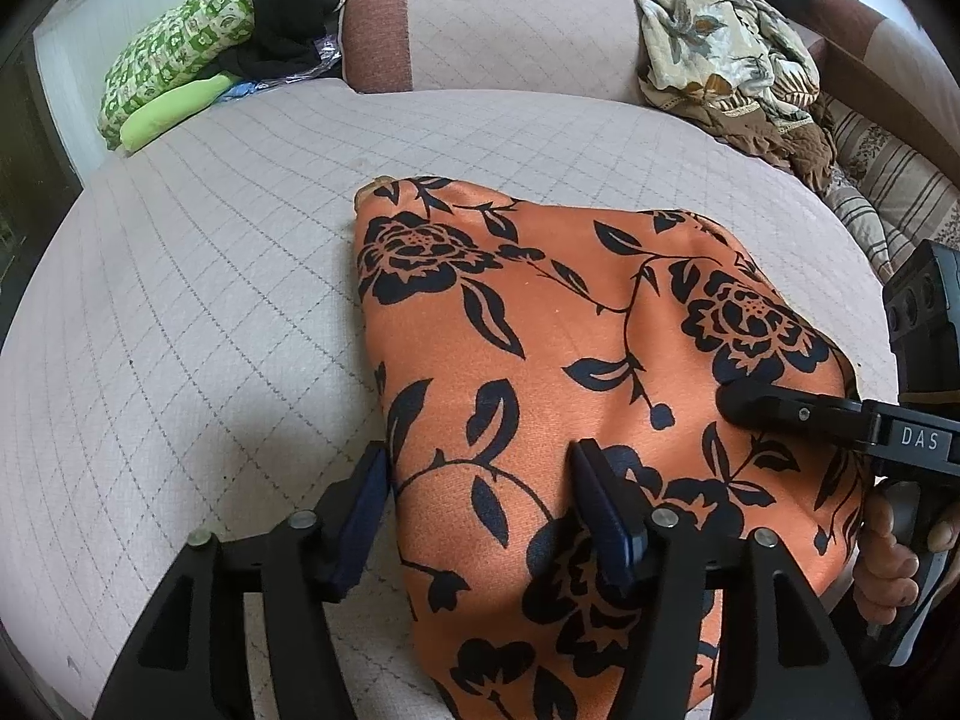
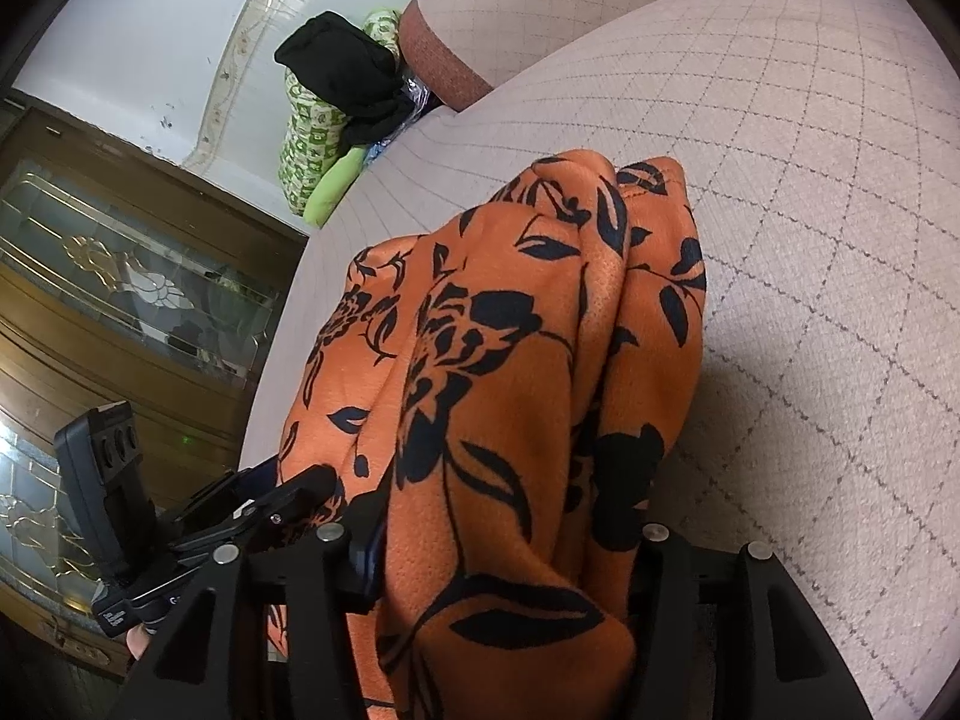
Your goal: Fold small clothes
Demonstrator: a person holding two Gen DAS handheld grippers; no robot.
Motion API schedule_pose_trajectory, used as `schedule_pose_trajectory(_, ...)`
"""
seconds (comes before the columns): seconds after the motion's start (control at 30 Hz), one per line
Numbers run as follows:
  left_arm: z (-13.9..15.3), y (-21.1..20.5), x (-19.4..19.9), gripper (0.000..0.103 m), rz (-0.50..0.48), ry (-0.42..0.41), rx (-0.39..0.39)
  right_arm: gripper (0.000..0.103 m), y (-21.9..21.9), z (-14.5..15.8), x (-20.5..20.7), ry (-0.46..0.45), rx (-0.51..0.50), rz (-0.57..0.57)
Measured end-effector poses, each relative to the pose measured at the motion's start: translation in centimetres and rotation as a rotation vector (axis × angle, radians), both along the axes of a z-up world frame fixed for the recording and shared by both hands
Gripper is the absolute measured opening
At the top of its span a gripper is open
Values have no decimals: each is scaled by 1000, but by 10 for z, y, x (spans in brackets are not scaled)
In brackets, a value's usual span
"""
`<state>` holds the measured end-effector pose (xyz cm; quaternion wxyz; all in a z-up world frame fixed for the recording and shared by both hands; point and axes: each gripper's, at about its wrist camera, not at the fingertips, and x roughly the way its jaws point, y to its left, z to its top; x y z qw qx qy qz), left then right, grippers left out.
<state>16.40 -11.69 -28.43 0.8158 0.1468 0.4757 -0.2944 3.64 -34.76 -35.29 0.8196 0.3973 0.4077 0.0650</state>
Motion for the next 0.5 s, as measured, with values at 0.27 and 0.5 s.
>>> schedule_pose_trajectory(0.27,-4,9,-4,80,42,2,0,62,-2,-2,3,30,4,-2)
schedule_pose_trajectory(0.5,2,22,-11,82,62,-27,-1,65,1,26,-5,66,-93,-1)
